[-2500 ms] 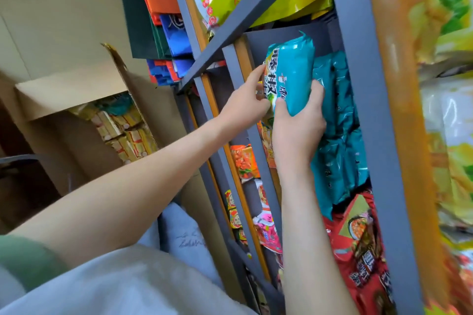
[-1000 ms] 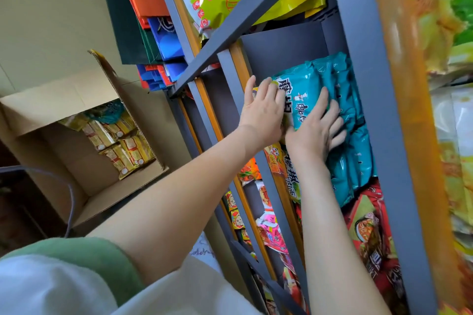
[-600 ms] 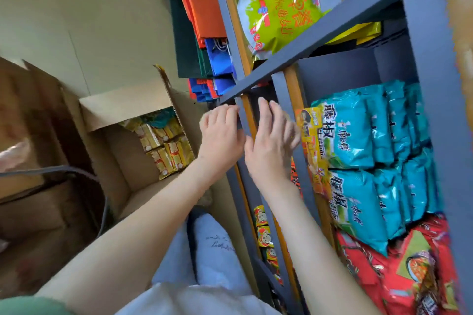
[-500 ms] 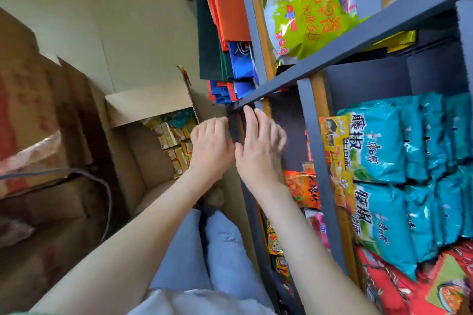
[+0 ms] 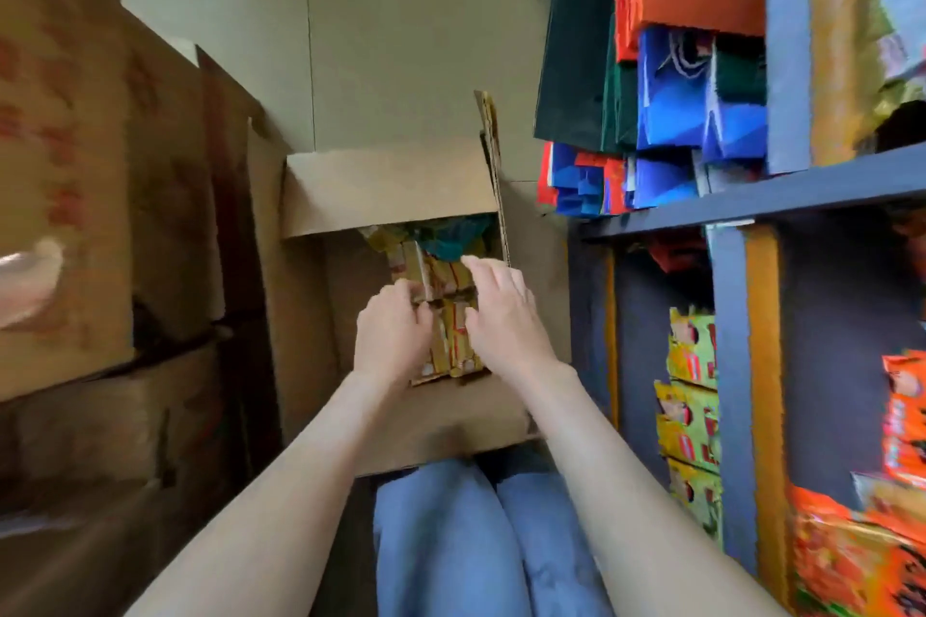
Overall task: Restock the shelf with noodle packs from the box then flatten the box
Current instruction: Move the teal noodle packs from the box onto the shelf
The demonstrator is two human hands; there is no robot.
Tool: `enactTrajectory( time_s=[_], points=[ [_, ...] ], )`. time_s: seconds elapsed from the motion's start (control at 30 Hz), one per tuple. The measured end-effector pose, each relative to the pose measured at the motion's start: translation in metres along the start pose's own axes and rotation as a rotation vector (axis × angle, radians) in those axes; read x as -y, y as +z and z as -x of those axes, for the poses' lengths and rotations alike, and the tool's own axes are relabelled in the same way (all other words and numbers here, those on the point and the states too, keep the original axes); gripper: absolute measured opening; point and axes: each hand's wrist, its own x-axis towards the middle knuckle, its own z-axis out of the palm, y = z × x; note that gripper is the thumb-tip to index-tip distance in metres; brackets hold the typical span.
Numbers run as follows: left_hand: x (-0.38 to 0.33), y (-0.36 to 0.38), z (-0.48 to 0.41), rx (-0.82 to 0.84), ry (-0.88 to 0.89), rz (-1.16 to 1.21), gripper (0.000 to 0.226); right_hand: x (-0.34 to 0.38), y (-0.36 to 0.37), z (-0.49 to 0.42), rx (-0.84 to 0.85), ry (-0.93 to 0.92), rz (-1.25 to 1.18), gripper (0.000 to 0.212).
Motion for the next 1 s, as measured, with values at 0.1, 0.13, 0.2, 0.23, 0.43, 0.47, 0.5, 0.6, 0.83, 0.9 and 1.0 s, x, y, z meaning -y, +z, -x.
enactTrajectory(
  time_s=[0.1,0.13,0.2,0.23,0.43,0.47,0.5,0.6,0.83,0.9,1.0],
  points=[
    [0.034,0.055,-0.052,0.054,-0.036,-0.032,0.033,-0.035,0.054,-0.043,0.043,0.026,-0.008,0.058],
    [0.045,0.071,-0.068,0.063,-0.046,-0.024,0.033,-0.045,0.071,-0.055,0.053,0.037,-0.020,0.058],
    [0.062,0.099,-0.099,0.068,-0.104,0.049,0.034,-0.060,0.101,-0.075,0.063,0.067,-0.046,0.059],
    [0.069,0.111,-0.114,0.081,-0.167,0.106,0.035,-0.066,0.114,-0.084,0.065,0.086,-0.058,0.059],
    [0.085,0.170,-0.192,0.263,-0.635,0.655,0.067,-0.093,0.166,-0.117,0.065,0.195,-0.170,0.060],
    [0.080,0.177,-0.203,0.296,-0.680,0.741,0.071,-0.096,0.171,-0.121,0.056,0.207,-0.187,0.060],
    [0.075,0.182,-0.212,0.323,-0.713,0.830,0.073,-0.099,0.174,-0.123,0.046,0.217,-0.201,0.060],
    [0.061,0.195,-0.232,0.275,-0.736,0.966,0.062,-0.102,0.176,-0.124,0.036,0.249,-0.209,0.059],
    [0.036,0.153,-0.174,0.014,-0.807,1.194,0.039,-0.070,0.131,-0.084,0.047,0.278,-0.264,0.058],
    [0.029,0.119,-0.131,-0.016,-0.858,1.277,0.040,-0.051,0.107,-0.064,0.056,0.329,-0.383,0.064],
    [0.011,0.065,-0.062,-0.014,-0.949,1.350,0.045,-0.020,0.063,-0.028,0.095,0.525,-0.742,0.068]
  ],
)
